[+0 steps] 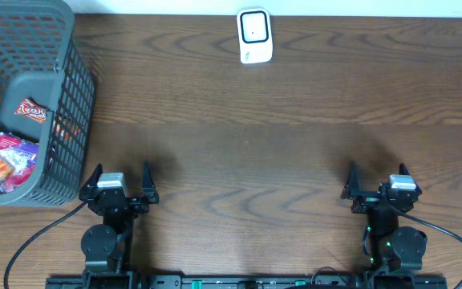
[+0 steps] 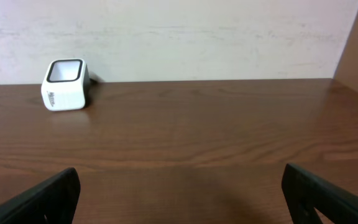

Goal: Scan the item barcode

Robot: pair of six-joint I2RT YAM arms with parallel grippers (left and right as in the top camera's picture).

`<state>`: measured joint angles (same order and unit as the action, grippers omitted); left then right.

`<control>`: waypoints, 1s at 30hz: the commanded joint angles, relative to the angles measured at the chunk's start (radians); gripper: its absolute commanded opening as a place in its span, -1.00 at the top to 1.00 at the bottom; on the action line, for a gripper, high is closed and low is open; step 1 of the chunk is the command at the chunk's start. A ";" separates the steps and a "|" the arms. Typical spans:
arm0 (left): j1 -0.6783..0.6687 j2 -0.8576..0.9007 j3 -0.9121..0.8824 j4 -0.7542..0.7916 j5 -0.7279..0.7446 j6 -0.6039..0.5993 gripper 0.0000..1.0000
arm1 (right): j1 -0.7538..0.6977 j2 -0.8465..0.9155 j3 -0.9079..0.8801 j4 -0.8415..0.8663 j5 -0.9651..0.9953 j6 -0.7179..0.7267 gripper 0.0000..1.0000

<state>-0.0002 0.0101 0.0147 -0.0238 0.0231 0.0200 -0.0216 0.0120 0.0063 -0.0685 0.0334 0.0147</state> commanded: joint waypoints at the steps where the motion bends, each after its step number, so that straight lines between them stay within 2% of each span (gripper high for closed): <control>1: 0.000 -0.006 -0.010 -0.032 0.166 -0.195 -0.95 | 0.008 -0.005 -0.001 -0.003 -0.002 0.011 -0.98; 2: -0.002 -0.006 -0.010 -0.023 0.280 -0.313 -0.96 | 0.008 -0.005 -0.001 -0.003 -0.002 0.011 -0.98; 5: -0.004 -0.006 -0.010 -0.017 0.516 -0.556 -0.96 | 0.008 -0.005 -0.001 -0.003 -0.002 0.011 -0.98; 8: -0.004 -0.006 -0.010 -0.013 0.565 -0.725 -0.96 | 0.008 -0.005 -0.001 -0.003 -0.002 0.011 -0.98; 10: -0.004 -0.006 -0.010 0.010 0.573 -0.777 -0.96 | 0.008 -0.005 -0.001 -0.003 -0.002 0.011 -0.99; 12: -0.004 -0.006 -0.010 0.098 0.621 -0.784 -0.96 | 0.008 -0.005 -0.001 -0.003 -0.002 0.011 -0.99; 16: -0.004 -0.006 -0.007 0.394 0.688 -0.785 -0.96 | 0.008 -0.005 -0.001 -0.003 -0.002 0.011 -0.99; 19: -0.004 -0.006 0.030 0.507 0.681 -0.784 -0.96 | 0.008 -0.005 -0.001 -0.003 -0.002 0.011 -0.99; 23: -0.004 0.027 0.136 0.492 0.628 -0.764 -0.95 | 0.008 -0.005 -0.001 -0.003 -0.002 0.011 -0.98; 26: 0.000 0.113 0.259 0.418 0.595 -0.752 -0.96 | 0.008 -0.005 -0.001 -0.003 -0.002 0.011 -0.98; 27: 0.003 0.162 0.319 0.367 0.595 -0.742 -0.96 | 0.008 -0.005 -0.001 -0.003 -0.002 0.011 -0.99; 30: 0.010 0.402 0.600 0.087 0.598 -0.621 -0.96 | 0.008 -0.005 -0.001 -0.003 -0.002 0.011 -0.98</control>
<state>0.0010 0.2214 0.3885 0.2096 0.6308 -0.7136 -0.0216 0.0116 0.0063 -0.0689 0.0334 0.0151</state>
